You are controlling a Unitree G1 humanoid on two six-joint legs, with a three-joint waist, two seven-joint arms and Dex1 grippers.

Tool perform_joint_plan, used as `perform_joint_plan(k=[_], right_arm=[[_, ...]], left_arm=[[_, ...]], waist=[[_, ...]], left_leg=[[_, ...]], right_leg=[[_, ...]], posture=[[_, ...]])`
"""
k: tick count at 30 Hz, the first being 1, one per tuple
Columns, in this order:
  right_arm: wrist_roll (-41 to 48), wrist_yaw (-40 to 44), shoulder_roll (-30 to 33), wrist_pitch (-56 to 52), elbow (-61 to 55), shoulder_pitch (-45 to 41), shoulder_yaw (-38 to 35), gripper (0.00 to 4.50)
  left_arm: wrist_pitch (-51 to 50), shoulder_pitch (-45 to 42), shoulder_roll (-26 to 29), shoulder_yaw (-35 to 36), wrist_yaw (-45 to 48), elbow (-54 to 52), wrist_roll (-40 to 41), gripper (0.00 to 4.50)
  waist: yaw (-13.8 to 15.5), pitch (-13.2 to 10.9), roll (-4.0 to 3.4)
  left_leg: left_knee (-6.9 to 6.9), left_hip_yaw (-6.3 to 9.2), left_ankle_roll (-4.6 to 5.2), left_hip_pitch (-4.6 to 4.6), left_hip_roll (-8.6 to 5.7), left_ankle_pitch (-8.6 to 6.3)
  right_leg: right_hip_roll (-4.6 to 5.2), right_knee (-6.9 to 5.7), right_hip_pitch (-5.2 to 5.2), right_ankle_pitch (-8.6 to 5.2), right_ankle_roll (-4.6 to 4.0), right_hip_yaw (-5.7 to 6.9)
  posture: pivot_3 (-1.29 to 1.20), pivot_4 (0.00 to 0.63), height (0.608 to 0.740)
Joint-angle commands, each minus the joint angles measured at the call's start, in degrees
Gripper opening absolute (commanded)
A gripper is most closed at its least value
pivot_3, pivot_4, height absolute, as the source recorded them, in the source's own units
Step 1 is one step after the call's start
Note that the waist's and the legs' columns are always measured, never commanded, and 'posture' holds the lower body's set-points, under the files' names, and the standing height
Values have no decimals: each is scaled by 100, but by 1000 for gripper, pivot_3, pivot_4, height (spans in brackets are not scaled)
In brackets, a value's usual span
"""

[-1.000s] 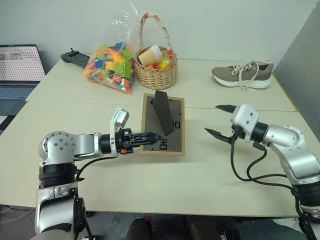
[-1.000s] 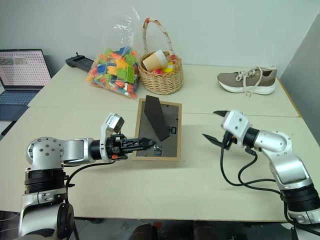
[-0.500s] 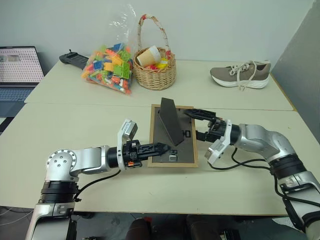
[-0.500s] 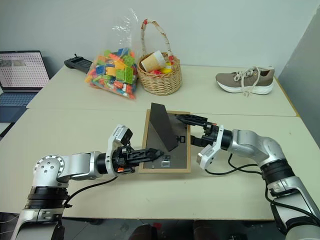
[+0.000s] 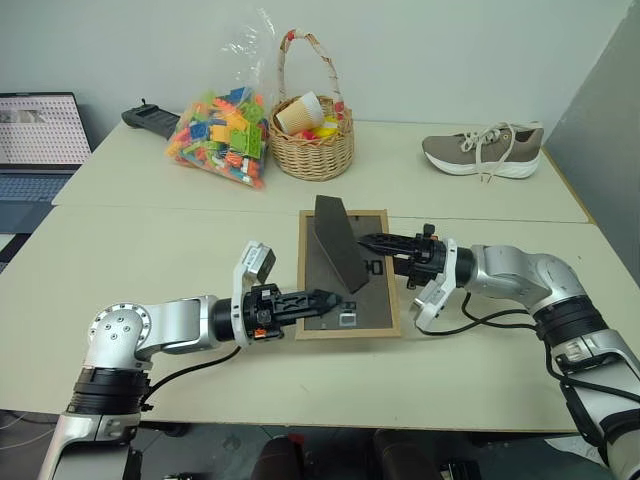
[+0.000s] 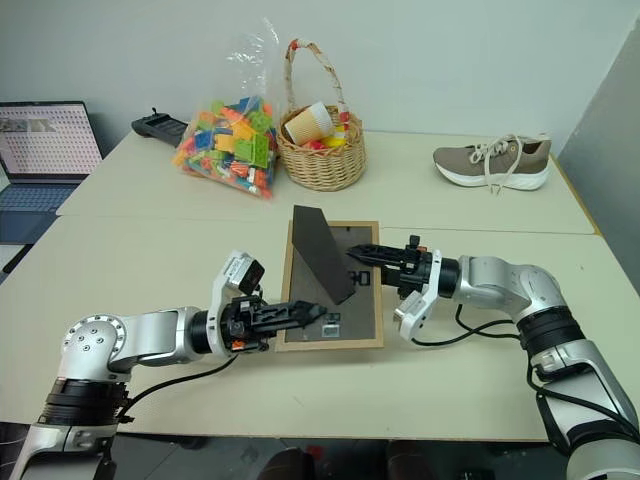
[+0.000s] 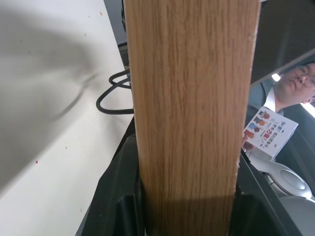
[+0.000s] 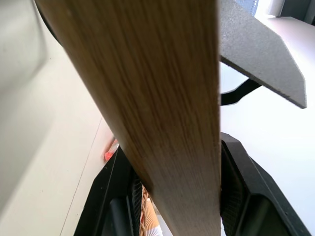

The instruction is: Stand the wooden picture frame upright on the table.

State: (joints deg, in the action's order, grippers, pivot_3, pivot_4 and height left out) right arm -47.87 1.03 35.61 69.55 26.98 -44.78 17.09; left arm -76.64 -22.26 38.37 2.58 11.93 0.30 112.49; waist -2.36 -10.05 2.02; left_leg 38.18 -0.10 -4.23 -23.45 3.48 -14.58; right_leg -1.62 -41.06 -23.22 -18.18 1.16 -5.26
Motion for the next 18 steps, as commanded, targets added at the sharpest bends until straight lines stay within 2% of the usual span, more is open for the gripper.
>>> perform_joint_plan(k=[1,5,8,11,12,14,16,18], right_arm=[[451,-124,48,2,19,-153,-137,1445],[1168,256,42,-97,265,-167,-49,1313],[2089,910,80,-225,682,-70,181,1313],[4013,2397,-164,-1279,766,233,309,1313],[4782,3061,-326,-1988,624,358,266,1313],[6171,4038,-757,-3927,285,477,-27,1313],[6966,4593,-1037,-5428,69,453,-243,1312],[7545,4965,-1230,-6748,-151,389,-387,1312]], left_arm=[[183,61,138,116,83,-287,51,2237],[392,5,345,319,-33,-130,51,3082],[732,19,475,578,-350,132,51,3608],[1158,11,660,930,-635,118,-310,4265],[1275,-6,763,1017,-596,-41,-733,4386],[1652,66,1209,796,-93,-909,-2340,4500],[2131,150,1406,518,226,-1473,-3572,4500],[2658,170,1291,430,255,-1730,-4381,4500]], waist=[[1,0,0],[-1,0,0],[-6,0,0],[-7,0,1],[-8,0,1],[-36,0,1],[-58,-2,-5],[-28,-3,-28]], left_leg=[[0,0,0,0,0,0],[0,-1,0,0,0,0],[0,-1,2,2,1,-1],[0,1,6,4,6,-3],[0,1,17,4,8,-9],[-1,5,18,4,16,-10],[-5,8,0,4,20,0],[-10,6,-5,5,19,5]], right_leg=[[0,1,0,0,0,-1],[1,0,1,0,0,-1],[0,0,3,0,0,-1],[2,3,8,0,-1,1],[5,4,8,0,-1,1],[6,3,10,1,-1,4],[5,3,10,1,-2,8],[19,2,9,1,-2,8]], posture=[[0,150,740],[0,150,740],[0,150,740],[0,150,740],[0,150,740],[0,150,740],[0,150,740],[0,150,740]])
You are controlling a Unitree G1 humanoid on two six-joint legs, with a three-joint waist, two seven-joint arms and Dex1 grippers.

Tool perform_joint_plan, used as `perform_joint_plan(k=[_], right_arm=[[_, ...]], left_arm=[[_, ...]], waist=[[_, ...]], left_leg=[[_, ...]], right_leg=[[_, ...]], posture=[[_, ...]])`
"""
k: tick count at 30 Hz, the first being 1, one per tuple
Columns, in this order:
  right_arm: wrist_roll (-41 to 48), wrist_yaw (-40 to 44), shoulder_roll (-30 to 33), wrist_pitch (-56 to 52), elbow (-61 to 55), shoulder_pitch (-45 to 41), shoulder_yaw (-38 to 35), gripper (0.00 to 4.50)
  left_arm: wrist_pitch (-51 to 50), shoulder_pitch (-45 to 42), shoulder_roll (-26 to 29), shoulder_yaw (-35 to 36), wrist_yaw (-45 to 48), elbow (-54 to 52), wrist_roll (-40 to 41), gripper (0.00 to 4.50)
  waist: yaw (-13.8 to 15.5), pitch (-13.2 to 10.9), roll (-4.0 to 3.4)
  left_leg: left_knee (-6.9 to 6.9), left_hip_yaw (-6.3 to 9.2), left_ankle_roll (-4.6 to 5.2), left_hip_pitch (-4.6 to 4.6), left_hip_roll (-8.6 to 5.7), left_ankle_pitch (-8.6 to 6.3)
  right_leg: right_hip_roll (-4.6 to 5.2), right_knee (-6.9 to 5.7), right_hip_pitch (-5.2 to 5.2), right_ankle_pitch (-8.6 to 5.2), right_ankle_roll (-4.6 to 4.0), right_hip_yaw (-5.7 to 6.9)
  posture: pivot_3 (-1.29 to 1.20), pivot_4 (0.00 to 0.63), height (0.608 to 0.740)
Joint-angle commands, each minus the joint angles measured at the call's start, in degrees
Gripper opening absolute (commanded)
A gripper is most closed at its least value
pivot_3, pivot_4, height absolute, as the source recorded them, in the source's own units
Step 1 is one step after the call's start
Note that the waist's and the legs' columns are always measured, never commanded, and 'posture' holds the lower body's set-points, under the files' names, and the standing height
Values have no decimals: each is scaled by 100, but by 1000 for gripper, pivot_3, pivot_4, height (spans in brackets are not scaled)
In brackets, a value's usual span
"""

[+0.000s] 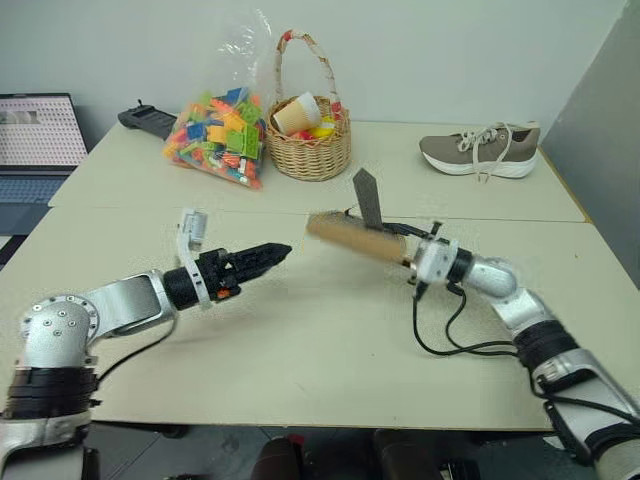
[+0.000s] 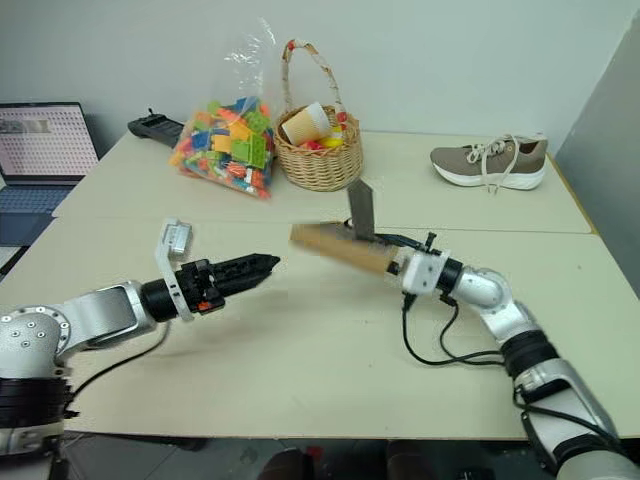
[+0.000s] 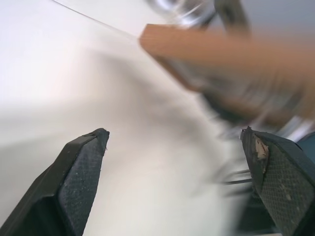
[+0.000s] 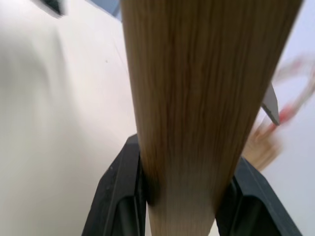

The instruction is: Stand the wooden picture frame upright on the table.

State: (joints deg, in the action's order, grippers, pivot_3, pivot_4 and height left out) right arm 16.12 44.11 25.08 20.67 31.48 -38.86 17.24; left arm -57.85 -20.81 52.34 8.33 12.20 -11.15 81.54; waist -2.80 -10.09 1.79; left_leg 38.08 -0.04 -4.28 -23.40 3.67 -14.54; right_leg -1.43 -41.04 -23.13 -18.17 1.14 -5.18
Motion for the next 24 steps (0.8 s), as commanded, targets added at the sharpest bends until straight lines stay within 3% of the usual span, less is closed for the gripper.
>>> perform_joint_plan(k=[1,6,11,13,19,24], right_arm=[[1384,780,-271,-2437,-697,-251,-472,1312],[1813,1496,-486,-4250,-828,-407,-526,1312],[1464,1690,-722,-4522,-273,-557,-518,1312],[1214,1781,-735,-4377,-174,-549,-439,2018],[799,2021,-552,-4155,-282,-394,-524,3337],[404,1937,12,-3811,-870,121,-653,4473]], left_arm=[[957,22,-205,-115,227,-708,-1529,4500],[1360,361,-457,-190,468,-1443,-2397,4500],[1387,803,-587,-189,797,-1689,-2783,4500],[1440,914,-614,-191,931,-1674,-2960,4500],[1463,897,-773,-176,1231,-1457,-3313,4500],[1452,729,-744,-31,1485,-1118,-3541,4500]], waist=[[38,0,-5],[69,-1,-4],[79,-1,-3],[79,-1,-3],[80,-1,-3],[84,-1,-3]], left_leg=[[0,-3,0,1,-2,0],[-3,-14,6,-3,-14,-3],[-3,-15,28,-4,-17,-16],[-3,-15,28,-4,-16,-17],[-2,-15,29,-4,-16,-17],[-3,-13,29,-5,-15,-17]], right_leg=[[2,1,0,0,0,-1],[-10,9,-7,0,0,-8],[-25,12,-8,0,0,-8],[-40,11,-8,0,0,-7],[-42,11,-9,0,1,-7],[-42,11,-9,-1,1,-5]], posture=[[0,150,740],[0,150,740],[0,150,740],[0,150,740],[0,150,740],[0,150,740]])
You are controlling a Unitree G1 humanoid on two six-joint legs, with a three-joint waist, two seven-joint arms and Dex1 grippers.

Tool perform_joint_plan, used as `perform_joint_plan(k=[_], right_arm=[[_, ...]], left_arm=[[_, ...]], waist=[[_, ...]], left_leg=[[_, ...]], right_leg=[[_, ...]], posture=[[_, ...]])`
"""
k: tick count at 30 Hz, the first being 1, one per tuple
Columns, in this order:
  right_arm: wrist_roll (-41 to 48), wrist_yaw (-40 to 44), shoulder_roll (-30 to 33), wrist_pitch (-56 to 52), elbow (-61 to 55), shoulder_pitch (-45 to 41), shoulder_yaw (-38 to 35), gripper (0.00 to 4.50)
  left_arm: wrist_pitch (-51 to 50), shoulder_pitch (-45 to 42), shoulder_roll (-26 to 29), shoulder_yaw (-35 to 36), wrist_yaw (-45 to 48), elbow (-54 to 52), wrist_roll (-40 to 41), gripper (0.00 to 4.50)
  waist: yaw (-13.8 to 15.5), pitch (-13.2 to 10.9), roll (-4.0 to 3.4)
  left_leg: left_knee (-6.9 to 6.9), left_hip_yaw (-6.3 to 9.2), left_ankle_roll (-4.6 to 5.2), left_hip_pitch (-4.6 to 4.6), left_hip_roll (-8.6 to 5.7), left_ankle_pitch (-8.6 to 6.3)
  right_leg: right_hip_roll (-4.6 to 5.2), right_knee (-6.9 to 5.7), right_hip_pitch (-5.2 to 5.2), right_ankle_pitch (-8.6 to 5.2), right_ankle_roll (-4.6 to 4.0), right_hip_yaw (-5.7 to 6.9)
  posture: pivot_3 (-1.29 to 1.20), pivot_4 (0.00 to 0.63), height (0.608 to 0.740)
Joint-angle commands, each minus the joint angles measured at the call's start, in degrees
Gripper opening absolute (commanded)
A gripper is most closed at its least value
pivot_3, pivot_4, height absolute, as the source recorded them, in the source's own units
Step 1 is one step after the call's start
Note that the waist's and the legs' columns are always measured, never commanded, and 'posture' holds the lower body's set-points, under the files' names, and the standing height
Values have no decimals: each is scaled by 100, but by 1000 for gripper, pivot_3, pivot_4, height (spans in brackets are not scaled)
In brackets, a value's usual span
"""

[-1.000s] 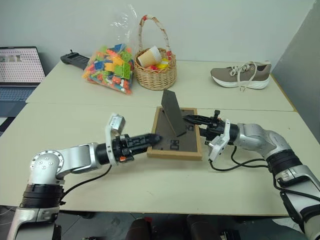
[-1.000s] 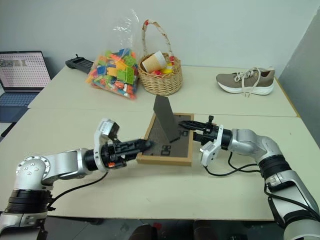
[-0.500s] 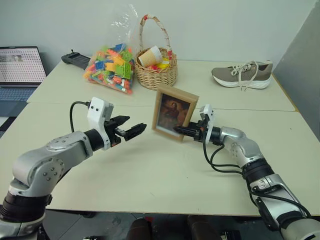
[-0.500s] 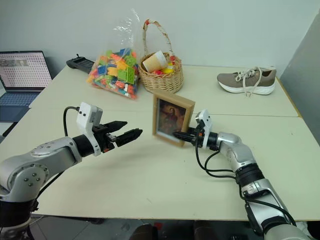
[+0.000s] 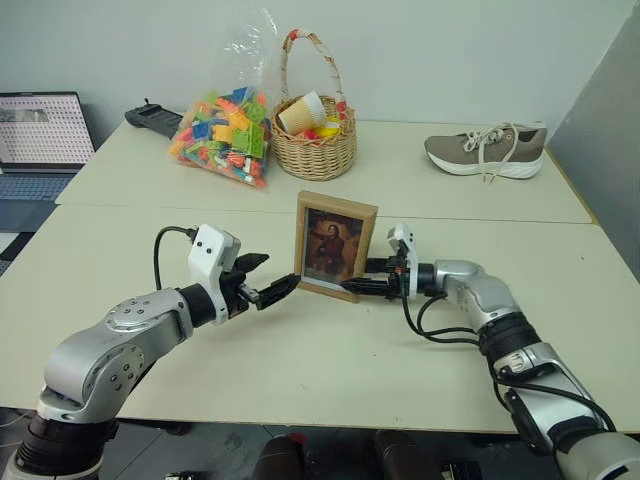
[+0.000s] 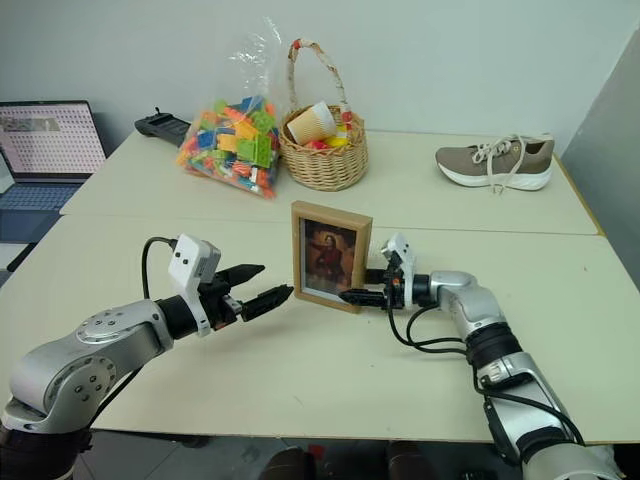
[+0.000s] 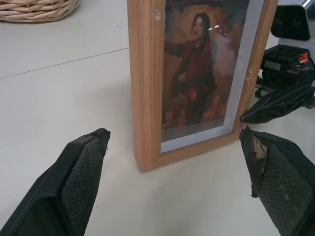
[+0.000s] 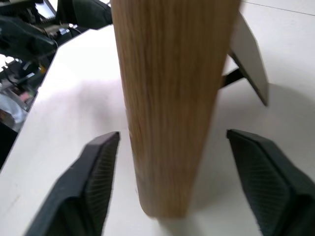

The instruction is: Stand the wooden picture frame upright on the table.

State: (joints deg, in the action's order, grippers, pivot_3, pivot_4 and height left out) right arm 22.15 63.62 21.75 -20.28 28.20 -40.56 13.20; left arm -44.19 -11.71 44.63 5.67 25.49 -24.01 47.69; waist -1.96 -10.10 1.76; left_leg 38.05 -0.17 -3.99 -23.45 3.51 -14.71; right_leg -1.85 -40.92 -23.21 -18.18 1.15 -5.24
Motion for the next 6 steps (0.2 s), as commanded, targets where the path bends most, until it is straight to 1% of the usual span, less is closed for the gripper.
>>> perform_joint_plan(k=[1,2,4,6], right_arm=[[-145,-39,570,163,-949,504,-395,4473],[-100,-56,715,65,-1231,644,-497,4473],[194,21,1170,-405,-2222,1012,-736,4473],[459,-89,1390,-810,-2922,1211,-957,4473]], left_arm=[[122,-226,152,292,295,299,-254,4500],[152,-262,240,324,405,396,-332,4500],[147,-379,523,456,773,617,-399,4500],[122,-503,691,499,1076,836,-415,4500]], waist=[[6,0,0],[17,0,0],[15,-3,-2],[13,-3,-3]], left_leg=[[0,-1,0,0,0,0],[0,0,0,-1,0,0],[0,0,1,-7,-1,0],[-1,5,1,-11,0,0]], right_leg=[[0,0,0,0,0,0],[0,0,0,0,0,1],[-1,3,-1,0,1,8],[-1,3,-5,-1,1,7]], posture=[[0,150,740],[0,150,740],[0,150,740],[0,150,740]])
